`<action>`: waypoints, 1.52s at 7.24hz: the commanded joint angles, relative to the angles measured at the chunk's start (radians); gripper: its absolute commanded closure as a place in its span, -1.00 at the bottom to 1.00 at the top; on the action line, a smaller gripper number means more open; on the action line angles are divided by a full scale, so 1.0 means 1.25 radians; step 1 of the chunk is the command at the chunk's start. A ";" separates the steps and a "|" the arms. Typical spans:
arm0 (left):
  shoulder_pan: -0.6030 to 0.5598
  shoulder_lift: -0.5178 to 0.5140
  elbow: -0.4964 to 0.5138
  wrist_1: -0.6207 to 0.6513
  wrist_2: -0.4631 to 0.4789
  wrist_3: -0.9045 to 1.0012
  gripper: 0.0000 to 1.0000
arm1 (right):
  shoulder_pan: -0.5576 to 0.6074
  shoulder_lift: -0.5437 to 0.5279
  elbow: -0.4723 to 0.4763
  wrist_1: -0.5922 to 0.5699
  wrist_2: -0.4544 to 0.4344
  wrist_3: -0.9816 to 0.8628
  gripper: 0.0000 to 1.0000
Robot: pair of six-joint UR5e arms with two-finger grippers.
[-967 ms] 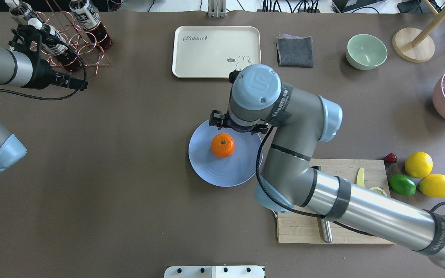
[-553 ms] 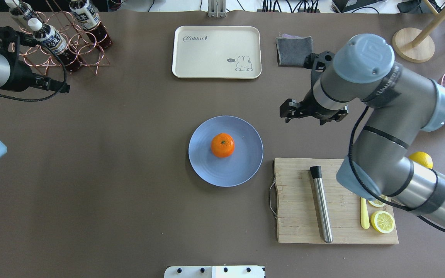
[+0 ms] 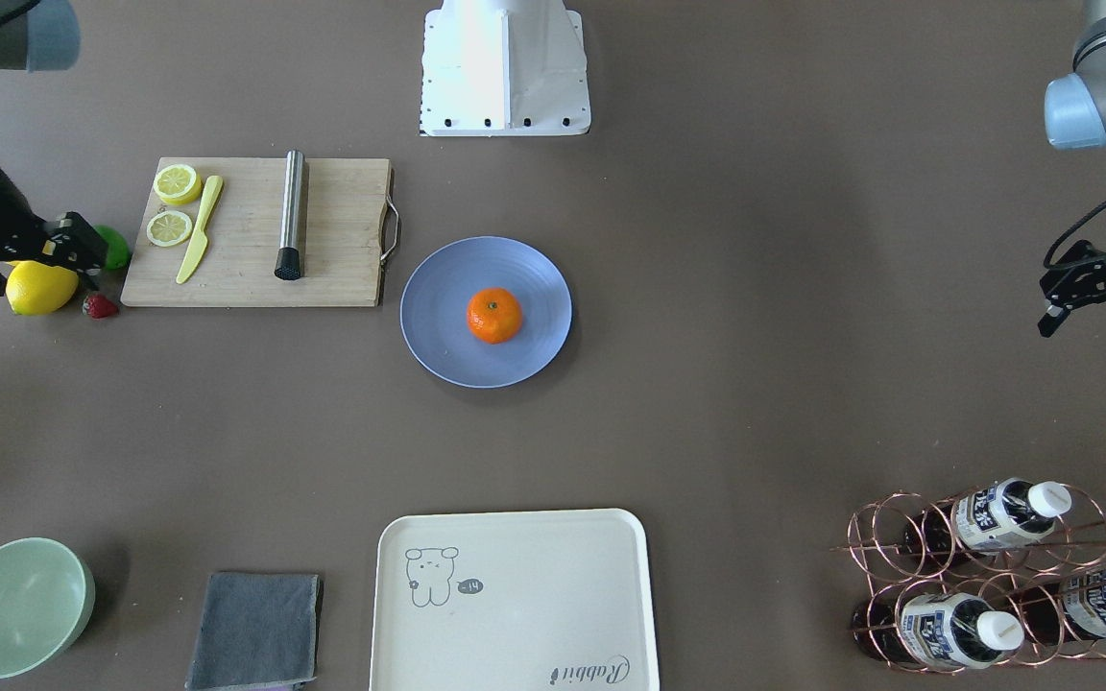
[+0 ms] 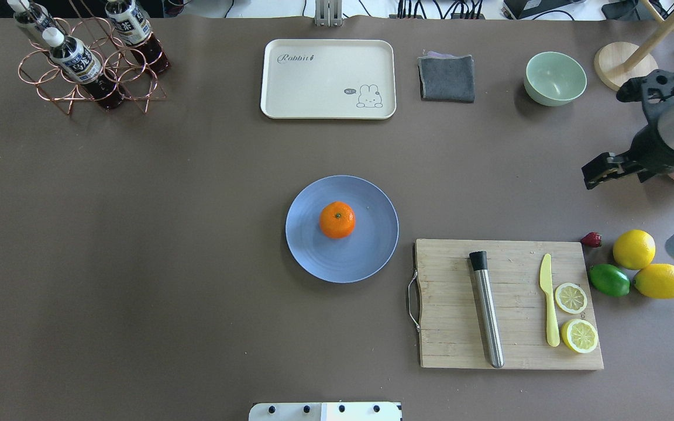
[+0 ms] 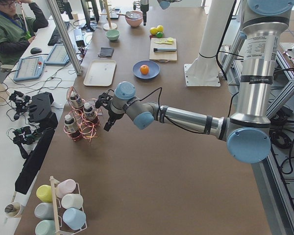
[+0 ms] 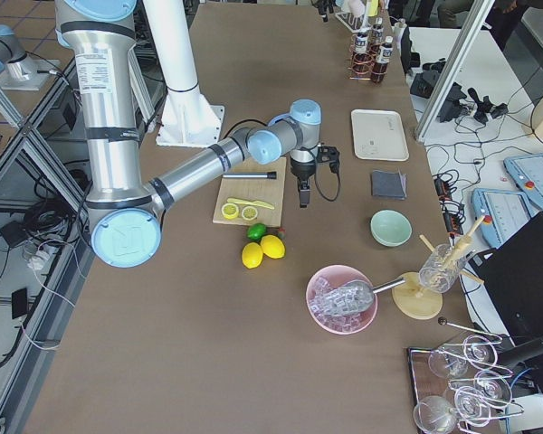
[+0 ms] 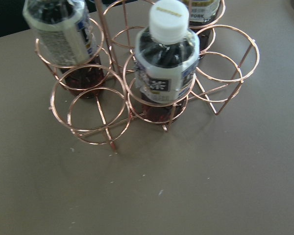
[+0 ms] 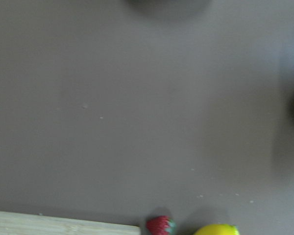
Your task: Pick orange to plate
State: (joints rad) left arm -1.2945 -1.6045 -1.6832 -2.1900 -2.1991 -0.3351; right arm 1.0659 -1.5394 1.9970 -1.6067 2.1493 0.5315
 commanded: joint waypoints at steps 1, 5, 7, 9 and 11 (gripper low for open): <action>-0.084 0.026 0.000 0.076 -0.010 0.136 -0.96 | 0.197 -0.083 -0.055 -0.003 0.109 -0.258 -1.00; -0.154 0.045 0.010 0.214 -0.013 0.221 -0.96 | 0.441 -0.151 -0.168 -0.002 0.110 -0.501 -1.00; -0.157 0.075 0.055 0.206 -0.077 0.221 -0.96 | 0.459 -0.155 -0.183 -0.004 0.157 -0.496 -1.00; -0.250 0.086 0.056 0.212 -0.192 0.221 -0.96 | 0.459 -0.154 -0.181 -0.002 0.158 -0.488 -1.00; -0.248 0.079 0.063 0.212 -0.183 0.220 -0.96 | 0.459 -0.154 -0.181 -0.002 0.158 -0.484 -1.00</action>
State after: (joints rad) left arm -1.5989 -1.5031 -1.6093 -1.9257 -2.4221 -0.0593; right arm 1.6395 -1.7321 1.7695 -1.6093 2.3462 -0.0770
